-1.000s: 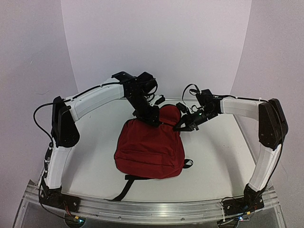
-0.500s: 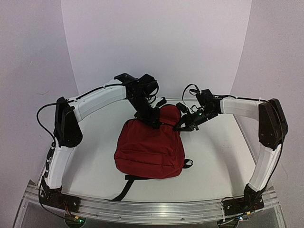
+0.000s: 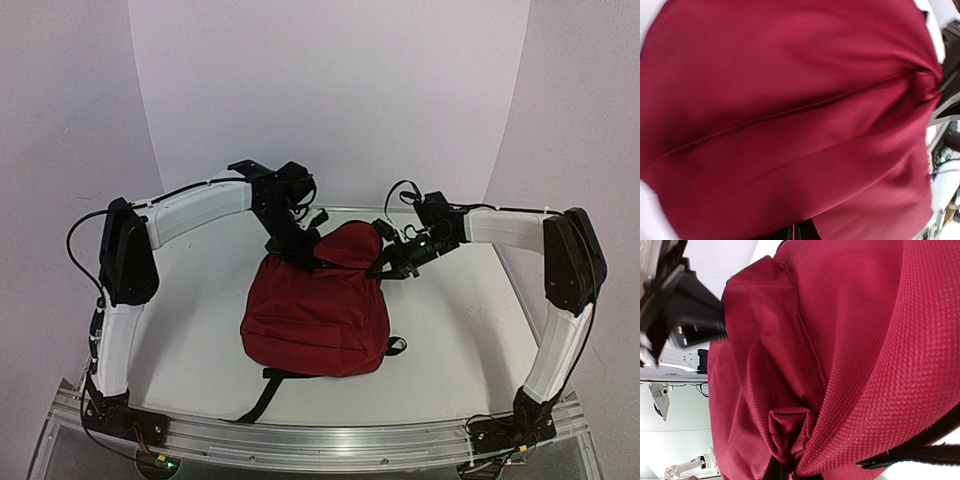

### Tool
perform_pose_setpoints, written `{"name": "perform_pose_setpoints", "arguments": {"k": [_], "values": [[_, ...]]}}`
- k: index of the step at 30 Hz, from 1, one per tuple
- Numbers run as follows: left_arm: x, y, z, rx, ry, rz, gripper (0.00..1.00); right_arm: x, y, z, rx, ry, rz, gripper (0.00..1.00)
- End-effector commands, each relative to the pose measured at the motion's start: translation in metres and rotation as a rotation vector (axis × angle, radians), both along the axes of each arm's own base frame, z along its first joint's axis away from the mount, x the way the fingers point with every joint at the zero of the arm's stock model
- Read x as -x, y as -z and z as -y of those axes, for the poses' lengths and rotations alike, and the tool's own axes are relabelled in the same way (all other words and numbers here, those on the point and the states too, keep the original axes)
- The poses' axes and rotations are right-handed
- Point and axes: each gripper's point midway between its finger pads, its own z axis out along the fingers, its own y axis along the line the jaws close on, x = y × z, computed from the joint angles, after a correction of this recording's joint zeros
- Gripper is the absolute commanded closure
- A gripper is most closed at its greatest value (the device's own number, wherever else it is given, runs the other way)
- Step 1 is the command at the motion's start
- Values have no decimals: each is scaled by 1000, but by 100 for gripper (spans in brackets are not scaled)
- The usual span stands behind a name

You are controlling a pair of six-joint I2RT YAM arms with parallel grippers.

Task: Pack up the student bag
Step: Zip the student bag at the center of the board.

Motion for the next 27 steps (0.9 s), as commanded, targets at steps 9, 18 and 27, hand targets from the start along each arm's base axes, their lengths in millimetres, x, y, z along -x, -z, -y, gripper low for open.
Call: {"name": "perform_pose_setpoints", "arguments": {"k": [9, 18, 27], "values": [[-36, -10, -117, -230, -244, 60, 100, -10, 4, 37, 26, 54, 45, 100], [-33, 21, -155, -279, -322, -23, 100, -11, 24, 52, 84, 67, 40, 100], [-30, 50, -141, -232, -338, -101, 100, 1, 34, 49, 98, 21, 39, 100]]}}
